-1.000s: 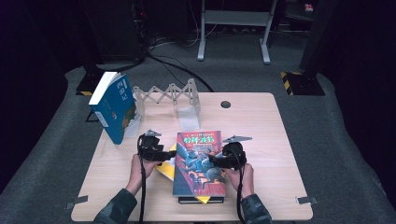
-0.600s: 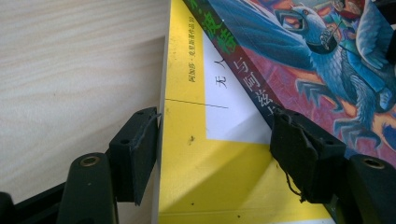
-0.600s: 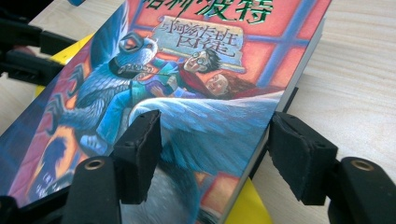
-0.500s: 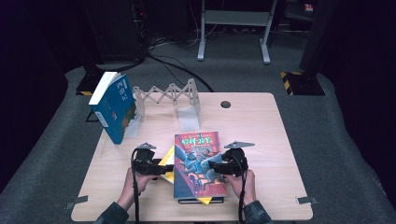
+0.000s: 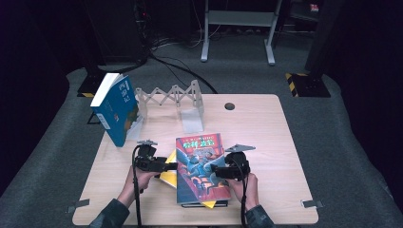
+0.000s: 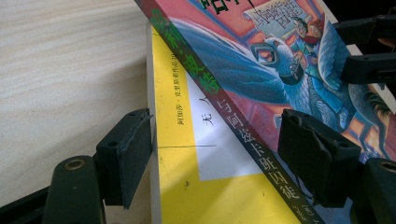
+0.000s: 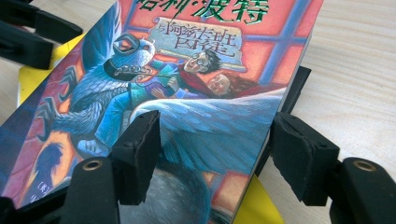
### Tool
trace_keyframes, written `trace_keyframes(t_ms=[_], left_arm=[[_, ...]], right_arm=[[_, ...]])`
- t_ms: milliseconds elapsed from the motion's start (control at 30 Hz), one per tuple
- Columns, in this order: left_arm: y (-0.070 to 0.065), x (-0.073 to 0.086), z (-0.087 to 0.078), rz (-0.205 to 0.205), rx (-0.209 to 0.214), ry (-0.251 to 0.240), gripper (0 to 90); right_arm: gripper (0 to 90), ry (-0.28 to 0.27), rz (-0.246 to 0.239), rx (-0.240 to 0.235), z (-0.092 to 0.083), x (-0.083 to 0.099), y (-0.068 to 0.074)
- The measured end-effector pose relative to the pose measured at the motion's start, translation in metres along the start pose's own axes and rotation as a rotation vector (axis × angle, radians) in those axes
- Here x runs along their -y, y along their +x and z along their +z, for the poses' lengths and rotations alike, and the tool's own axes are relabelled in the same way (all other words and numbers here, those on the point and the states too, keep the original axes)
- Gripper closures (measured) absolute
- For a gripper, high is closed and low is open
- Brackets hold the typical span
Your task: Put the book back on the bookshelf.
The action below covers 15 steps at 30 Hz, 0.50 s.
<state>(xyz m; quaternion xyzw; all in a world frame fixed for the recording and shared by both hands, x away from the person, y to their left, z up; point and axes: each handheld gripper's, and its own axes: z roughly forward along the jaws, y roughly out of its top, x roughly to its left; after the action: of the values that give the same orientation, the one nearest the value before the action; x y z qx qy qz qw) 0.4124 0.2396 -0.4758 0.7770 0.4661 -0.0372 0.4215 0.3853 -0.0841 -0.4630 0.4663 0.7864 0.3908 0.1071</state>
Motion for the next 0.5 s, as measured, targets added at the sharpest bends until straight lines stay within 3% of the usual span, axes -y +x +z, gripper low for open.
trace_keyframes(t_ms=[333,500], left_arm=[[0.004,0.0,0.001,-0.016,0.06,-0.017,20.6],[0.011,-0.001,0.0,-0.02,0.041,-0.054,23.1]], right_arm=[[33.8,0.003,-0.029,-0.008,0.015,-0.009,0.02],[34.0,0.011,-0.03,-0.021,0.016,-0.01,0.021]])
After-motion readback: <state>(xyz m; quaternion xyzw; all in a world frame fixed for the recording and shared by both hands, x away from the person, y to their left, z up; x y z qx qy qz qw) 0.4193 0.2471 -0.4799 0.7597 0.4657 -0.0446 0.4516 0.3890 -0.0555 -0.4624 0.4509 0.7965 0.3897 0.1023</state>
